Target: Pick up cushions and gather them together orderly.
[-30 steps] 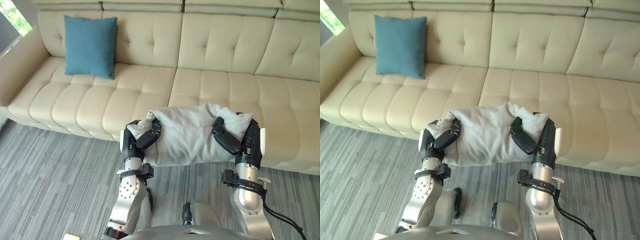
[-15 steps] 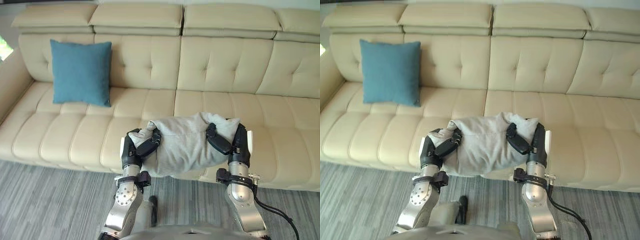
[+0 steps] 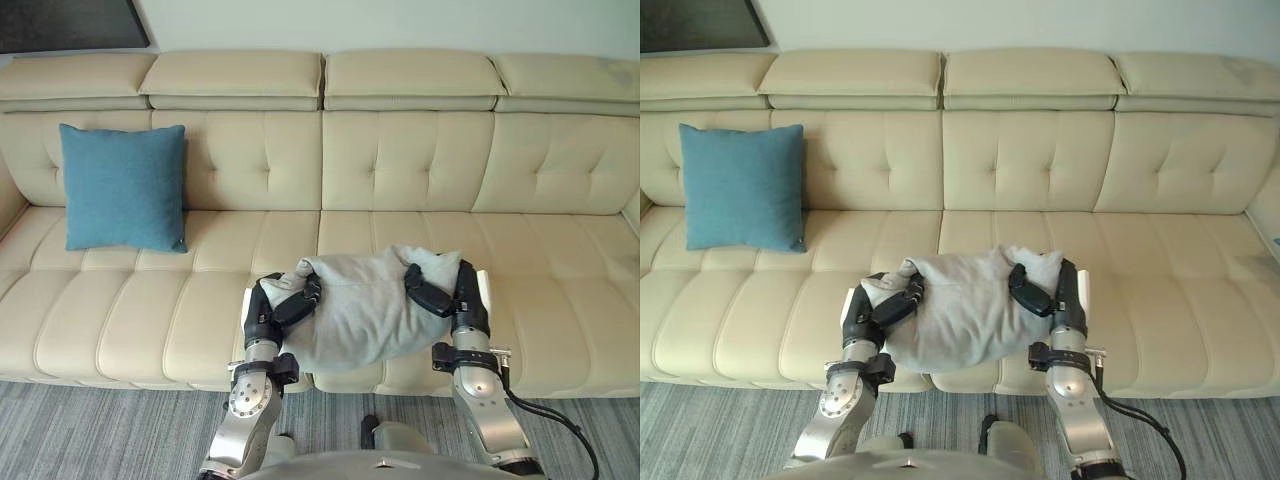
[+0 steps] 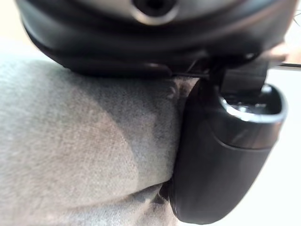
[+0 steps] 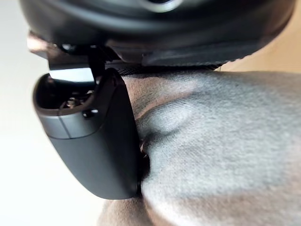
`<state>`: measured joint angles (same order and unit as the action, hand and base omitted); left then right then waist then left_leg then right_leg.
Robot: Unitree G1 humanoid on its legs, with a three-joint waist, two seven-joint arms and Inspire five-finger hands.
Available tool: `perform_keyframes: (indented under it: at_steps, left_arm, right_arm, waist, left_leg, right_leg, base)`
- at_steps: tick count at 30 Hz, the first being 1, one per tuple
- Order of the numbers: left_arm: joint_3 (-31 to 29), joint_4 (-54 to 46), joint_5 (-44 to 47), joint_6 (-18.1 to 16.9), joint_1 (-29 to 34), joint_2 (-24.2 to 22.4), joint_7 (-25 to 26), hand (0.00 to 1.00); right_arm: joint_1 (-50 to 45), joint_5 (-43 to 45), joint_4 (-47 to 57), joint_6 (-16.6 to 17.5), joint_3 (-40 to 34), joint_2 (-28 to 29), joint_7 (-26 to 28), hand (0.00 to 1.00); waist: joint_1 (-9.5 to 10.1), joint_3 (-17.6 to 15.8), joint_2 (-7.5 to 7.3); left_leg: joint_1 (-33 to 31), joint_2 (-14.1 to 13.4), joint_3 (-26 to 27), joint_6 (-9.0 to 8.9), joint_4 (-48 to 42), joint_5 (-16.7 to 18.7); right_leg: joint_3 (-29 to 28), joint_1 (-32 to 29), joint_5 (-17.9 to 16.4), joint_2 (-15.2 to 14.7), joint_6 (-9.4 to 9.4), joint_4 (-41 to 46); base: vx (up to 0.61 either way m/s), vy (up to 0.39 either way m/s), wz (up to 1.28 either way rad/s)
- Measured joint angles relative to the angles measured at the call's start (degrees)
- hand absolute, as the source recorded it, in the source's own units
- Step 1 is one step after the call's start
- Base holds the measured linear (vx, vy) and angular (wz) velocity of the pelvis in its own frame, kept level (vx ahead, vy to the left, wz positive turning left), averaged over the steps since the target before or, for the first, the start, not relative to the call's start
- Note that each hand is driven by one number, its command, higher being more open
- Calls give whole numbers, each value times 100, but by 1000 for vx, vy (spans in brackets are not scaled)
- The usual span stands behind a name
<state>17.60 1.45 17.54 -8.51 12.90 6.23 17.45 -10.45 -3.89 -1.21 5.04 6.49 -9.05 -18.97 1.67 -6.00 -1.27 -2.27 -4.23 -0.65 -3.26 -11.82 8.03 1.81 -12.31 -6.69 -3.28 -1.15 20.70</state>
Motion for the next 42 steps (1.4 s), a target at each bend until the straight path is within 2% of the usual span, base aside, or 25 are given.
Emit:
perform_keyframes:
  at_steps: [3,5,12,15,21,24,26,27,33,36,38,42]
  left_arm:
    - [-1,-6,0,0,0,-165,-49,0]
    - [-1,-8,0,0,-5,-195,-48,0]
    - [-5,14,-32,-1,-362,-57,91,0]
    - [-4,283,-165,0,-940,213,265,0]
    - [-79,829,-307,1,-1858,390,604,0]
    - [-107,1301,-369,8,-2743,510,871,0]
    - [-119,1439,-369,9,-3123,545,995,0]
    - [-131,1506,-369,13,-3551,609,1152,0]
    - [-258,1970,-460,28,-4862,822,1479,0]
    - [-261,2212,-474,28,-5398,919,1518,0]
    - [-280,2596,-483,28,-6006,985,1509,0]
    - [-333,2965,-481,28,-6513,1034,1449,0]
  right_arm:
    - [-276,12,594,-4,-79,6,0,0]
    - [-328,20,770,-4,-84,30,0,0]
    - [-215,61,742,-4,-146,263,-22,0]
    - [425,62,171,-9,-138,237,-105,0]
    - [1533,53,-422,-125,-30,190,-407,0]
    - [2484,49,-819,-153,-15,193,-697,0]
    - [2846,49,-924,-163,-13,193,-830,0]
    - [3260,50,-992,-168,-17,186,-995,0]
    - [4247,64,-1231,-182,-31,183,-1467,0]
    - [4501,77,-1239,-182,-80,183,-1648,0]
    - [4962,181,-1501,-181,-189,184,-1812,0]
    - [5436,238,-1859,-179,-282,186,-1894,0]
  waist:
    - [21,66,72]
    - [19,243,109]
    - [62,488,210]
    - [59,491,213]
    - [50,485,222]
    - [52,226,215]
    - [60,73,200]
    - [64,-93,177]
    - [89,-470,147]
    - [72,-639,144]
    - [41,-862,123]
    - [-12,-1192,115]
  left_leg:
    - [145,-12,-59,-82,195,-96]
    - [145,25,-116,-105,279,-151]
    - [334,101,-317,-57,555,-320]
    - [303,84,-336,-72,664,-427]
    - [5,52,-327,-84,728,-583]
    - [-285,74,-309,-89,820,-760]
    - [-442,84,-307,-92,820,-821]
    - [-695,96,-304,-102,825,-904]
    - [-1300,68,-167,-152,831,-1049]
    - [-1477,64,-141,-164,826,-1083]
    - [-1658,58,-87,-175,826,-1123]
    - [-1888,42,7,-177,833,-1154]
  right_leg:
    - [82,143,2,8,10,-61]
    - [117,145,2,-15,9,-83]
    - [256,448,45,-104,-41,-335]
    - [281,447,189,-86,-29,-503]
    - [282,323,597,-22,-28,-1023]
    - [265,131,900,-21,-36,-1337]
    - [259,-6,988,-28,-32,-1381]
    - [246,-271,1076,-38,-20,-1385]
    - [111,-963,1266,0,25,-1357]
    - [82,-1154,1320,8,43,-1357]
    - [19,-1341,1416,27,58,-1403]
    - [-72,-1495,1631,67,63,-1676]
  base:
    - [29,-53,10]
    - [20,0,13]
    - [-22,20,16]
    - [-63,-1,5]
    - [-13,8,-1]
    - [-38,35,-3]
    - [-76,7,-1]
    - [-61,-7,-1]
    - [-63,-29,-10]
    - [-33,-10,-9]
    - [-34,2,-12]
    - [-21,17,-13]
